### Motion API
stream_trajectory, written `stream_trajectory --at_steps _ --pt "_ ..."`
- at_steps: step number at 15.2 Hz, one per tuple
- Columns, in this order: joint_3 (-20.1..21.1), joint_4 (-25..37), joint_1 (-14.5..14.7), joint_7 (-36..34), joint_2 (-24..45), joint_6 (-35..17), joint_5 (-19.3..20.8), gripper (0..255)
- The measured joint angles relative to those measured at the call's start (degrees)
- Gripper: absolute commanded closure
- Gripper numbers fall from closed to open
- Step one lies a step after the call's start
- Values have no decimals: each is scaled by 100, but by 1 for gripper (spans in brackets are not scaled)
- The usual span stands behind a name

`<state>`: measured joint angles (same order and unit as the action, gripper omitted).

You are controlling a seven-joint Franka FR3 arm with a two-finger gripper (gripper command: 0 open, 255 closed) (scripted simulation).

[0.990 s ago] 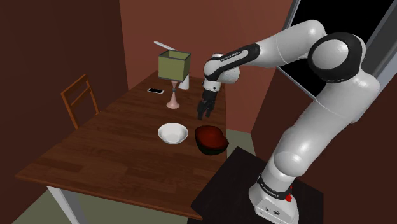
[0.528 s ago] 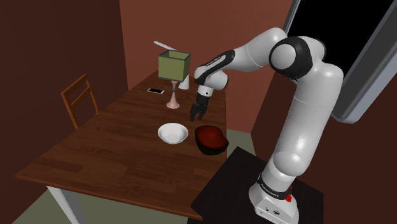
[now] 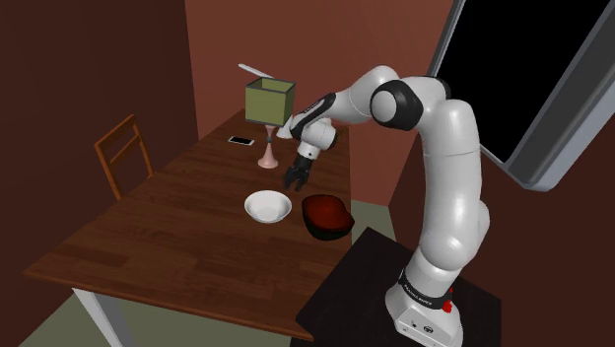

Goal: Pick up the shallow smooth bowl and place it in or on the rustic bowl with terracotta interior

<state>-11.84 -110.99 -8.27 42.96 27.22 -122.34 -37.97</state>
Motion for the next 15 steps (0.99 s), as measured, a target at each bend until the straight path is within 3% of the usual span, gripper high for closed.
stream_trajectory --at_steps 4,15 --pt "169 886 -284 170 860 174 -368 0" --pt "353 997 -248 318 1328 -186 -637 0"
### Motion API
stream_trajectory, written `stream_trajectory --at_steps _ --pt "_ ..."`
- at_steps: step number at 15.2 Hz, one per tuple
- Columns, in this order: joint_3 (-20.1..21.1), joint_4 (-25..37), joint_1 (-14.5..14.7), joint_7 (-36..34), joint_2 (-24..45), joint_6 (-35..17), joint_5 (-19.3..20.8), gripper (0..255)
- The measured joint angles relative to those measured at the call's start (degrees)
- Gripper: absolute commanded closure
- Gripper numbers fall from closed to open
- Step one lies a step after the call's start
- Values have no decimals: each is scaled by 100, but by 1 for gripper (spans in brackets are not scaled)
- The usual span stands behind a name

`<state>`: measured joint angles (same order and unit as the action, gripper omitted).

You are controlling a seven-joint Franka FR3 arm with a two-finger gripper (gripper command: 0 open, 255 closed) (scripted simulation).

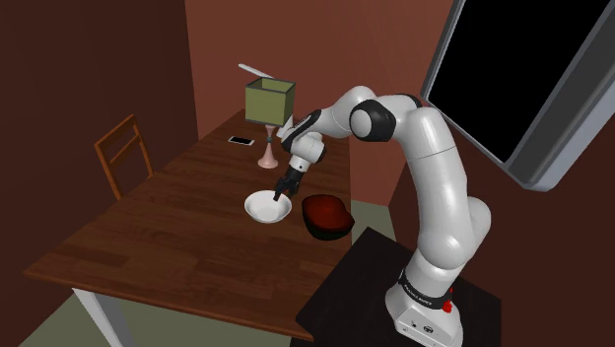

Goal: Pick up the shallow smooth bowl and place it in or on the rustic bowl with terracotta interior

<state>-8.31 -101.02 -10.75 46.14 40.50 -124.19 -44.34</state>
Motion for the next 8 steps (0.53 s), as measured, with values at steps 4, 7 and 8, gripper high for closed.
stream_trajectory --at_steps 4,7,8 --pt "1 0 0 1 2 -3 -2 255" --pt "1 0 0 1 2 -3 -2 255" --pt "1 0 0 1 0 -2 -2 255"
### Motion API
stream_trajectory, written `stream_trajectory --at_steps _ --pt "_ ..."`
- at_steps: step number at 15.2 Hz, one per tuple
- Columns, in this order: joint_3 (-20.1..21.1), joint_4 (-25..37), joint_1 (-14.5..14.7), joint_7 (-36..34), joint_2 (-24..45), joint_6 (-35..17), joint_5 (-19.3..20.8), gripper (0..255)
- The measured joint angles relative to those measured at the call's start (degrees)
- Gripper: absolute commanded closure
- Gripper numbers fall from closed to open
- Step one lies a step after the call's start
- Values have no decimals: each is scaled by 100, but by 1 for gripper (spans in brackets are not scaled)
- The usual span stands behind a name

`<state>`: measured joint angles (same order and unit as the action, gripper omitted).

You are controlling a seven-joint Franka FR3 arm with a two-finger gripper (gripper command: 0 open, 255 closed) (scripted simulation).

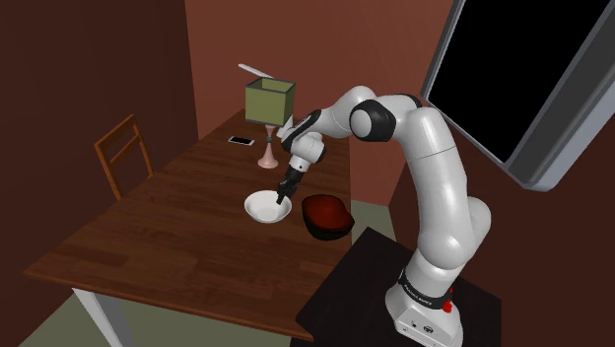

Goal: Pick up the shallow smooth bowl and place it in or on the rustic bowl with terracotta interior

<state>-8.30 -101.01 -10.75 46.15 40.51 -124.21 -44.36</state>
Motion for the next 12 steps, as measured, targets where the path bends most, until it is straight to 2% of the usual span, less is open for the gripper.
stream_trajectory --at_steps 6,12 --pt "0 1 0 0 0 1 0 255" --pt "-64 -96 42 -152 -304 169 110 255"
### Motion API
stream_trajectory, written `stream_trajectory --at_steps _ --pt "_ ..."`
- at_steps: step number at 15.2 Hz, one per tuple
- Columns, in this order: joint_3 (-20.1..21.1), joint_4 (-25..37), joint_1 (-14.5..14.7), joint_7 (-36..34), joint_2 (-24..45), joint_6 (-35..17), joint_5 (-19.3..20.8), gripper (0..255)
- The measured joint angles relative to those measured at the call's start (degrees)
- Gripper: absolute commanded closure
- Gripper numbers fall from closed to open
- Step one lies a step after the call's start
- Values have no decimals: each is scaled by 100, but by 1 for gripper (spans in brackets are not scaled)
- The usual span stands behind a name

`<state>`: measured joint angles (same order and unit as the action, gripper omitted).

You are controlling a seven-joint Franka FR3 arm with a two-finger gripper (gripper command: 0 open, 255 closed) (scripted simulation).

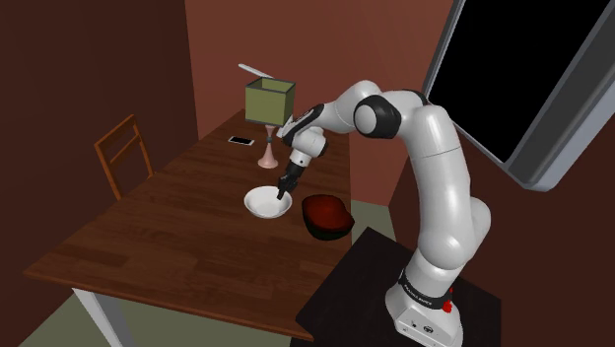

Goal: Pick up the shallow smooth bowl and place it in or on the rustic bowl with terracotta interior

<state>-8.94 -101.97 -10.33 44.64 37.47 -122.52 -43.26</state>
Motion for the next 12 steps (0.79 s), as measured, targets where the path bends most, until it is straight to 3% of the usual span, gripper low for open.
stream_trajectory --at_steps 12 --pt "-138 -88 76 -383 -650 456 274 255"
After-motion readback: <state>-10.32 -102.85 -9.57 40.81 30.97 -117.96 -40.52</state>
